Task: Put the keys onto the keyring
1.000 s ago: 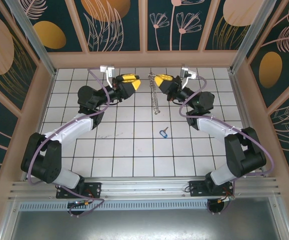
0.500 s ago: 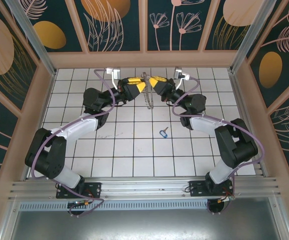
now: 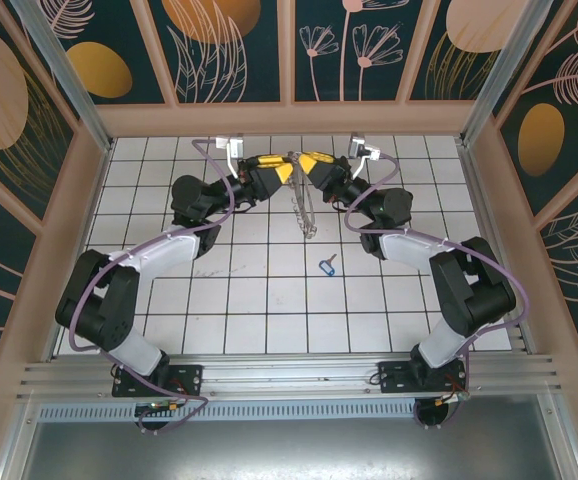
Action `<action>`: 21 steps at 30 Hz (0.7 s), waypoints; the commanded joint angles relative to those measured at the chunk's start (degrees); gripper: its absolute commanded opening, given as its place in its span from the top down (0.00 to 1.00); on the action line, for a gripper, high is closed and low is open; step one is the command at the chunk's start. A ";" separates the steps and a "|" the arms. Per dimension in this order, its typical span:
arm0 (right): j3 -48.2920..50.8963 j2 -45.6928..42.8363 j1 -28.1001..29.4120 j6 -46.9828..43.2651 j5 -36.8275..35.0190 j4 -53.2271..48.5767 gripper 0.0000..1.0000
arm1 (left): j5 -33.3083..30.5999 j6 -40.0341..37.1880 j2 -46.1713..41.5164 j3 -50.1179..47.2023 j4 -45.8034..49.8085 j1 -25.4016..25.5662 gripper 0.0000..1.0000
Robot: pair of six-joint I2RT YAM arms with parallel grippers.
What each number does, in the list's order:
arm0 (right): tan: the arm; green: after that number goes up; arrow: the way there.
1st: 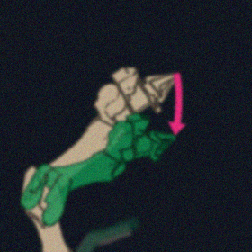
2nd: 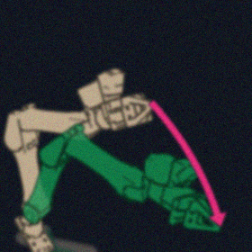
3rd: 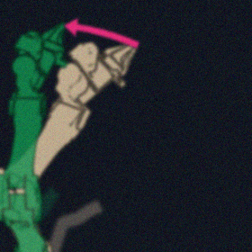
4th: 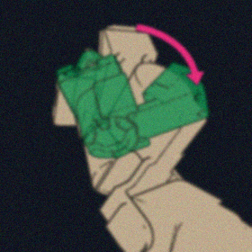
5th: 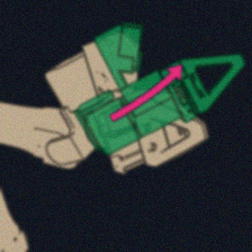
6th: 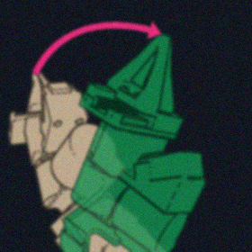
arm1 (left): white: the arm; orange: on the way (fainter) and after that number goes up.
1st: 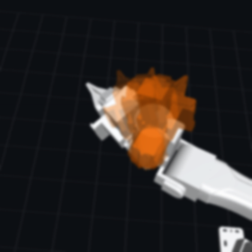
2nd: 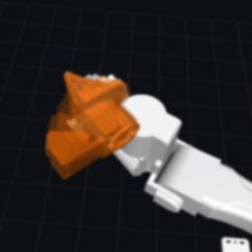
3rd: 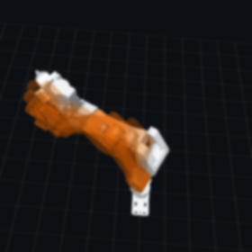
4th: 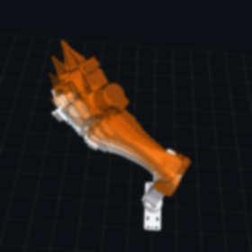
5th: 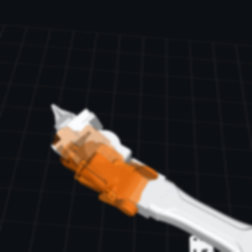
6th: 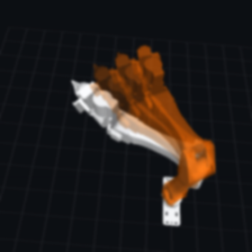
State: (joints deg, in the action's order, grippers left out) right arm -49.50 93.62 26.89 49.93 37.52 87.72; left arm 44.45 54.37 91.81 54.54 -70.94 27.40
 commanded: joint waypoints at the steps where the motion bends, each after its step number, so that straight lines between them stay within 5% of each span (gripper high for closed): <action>1: -1.46 -0.64 0.49 0.52 0.09 5.26 1.00 | -0.41 0.82 0.60 2.83 -3.24 0.16 0.59; 14: -1.45 -0.33 0.88 0.48 0.88 4.92 1.00 | -0.22 0.83 2.46 4.43 -3.42 0.29 0.62; 21: -1.33 -0.15 0.97 0.38 1.04 4.61 1.00 | -0.21 1.27 3.11 4.78 -3.94 0.32 0.75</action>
State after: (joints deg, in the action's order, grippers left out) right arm -49.50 93.62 27.40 49.93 37.60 87.72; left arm 44.45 55.22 94.24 57.47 -71.50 27.40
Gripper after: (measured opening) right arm 0.046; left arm 0.254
